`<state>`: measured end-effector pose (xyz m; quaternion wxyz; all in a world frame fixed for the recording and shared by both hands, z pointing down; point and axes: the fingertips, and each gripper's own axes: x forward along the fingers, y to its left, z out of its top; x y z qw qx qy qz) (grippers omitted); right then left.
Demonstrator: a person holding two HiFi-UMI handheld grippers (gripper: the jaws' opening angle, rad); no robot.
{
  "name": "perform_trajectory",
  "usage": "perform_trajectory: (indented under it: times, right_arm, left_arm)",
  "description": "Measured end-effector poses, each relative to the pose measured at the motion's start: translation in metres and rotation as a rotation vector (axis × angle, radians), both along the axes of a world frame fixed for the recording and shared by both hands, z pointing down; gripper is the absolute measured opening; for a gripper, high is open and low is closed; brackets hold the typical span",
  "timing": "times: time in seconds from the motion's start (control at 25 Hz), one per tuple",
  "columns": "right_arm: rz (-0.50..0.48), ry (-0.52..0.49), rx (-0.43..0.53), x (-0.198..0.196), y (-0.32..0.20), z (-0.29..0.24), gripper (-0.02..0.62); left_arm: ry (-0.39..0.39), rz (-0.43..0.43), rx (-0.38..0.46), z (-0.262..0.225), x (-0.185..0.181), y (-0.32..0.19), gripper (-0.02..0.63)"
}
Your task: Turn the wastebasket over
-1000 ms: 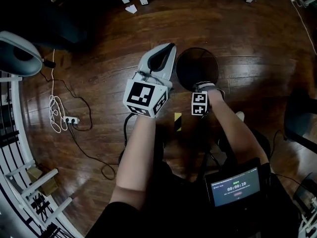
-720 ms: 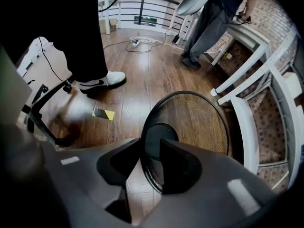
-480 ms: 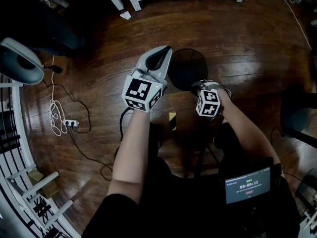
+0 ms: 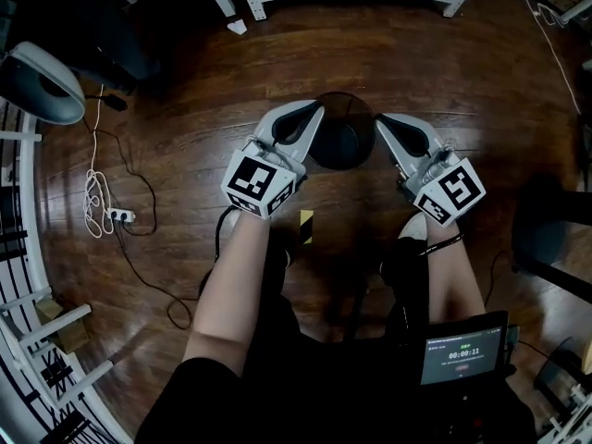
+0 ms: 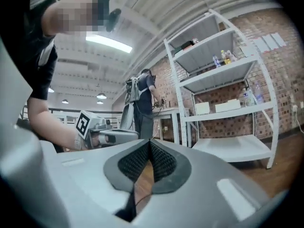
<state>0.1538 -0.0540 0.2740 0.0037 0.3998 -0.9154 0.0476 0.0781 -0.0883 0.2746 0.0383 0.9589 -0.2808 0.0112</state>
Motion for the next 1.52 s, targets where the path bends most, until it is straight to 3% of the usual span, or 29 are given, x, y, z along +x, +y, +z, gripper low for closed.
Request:
perform_trajectory:
  times: [0.2, 0.52, 0.76, 1.32, 1.52]
  right_arm:
    - [-0.067, 0.044, 0.011, -0.006, -0.013, 0.013, 0.009]
    - [-0.073, 0.052, 0.052, -0.015, -0.011, 0.010, 0.009]
    - [-0.065, 0.013, 0.032, -0.005, -0.016, 0.019, 0.009]
    - [-0.091, 0.013, 0.021, -0.025, -0.009, 0.020, 0.009]
    - [-0.101, 0.020, 0.014, -0.028, -0.008, 0.023, 0.009]
  left_arm:
    - [-0.027, -0.023, -0.001, 0.013, 0.001, 0.012, 0.002]
    - [-0.023, -0.029, -0.011, 0.023, 0.001, 0.023, 0.002]
    - [0.046, -0.040, -0.015, 0.013, 0.015, 0.009, 0.002]
    - [0.069, -0.073, -0.097, 0.032, -0.001, 0.009, 0.002]
    - [0.064, -0.048, -0.074, 0.024, 0.001, 0.017, 0.002]
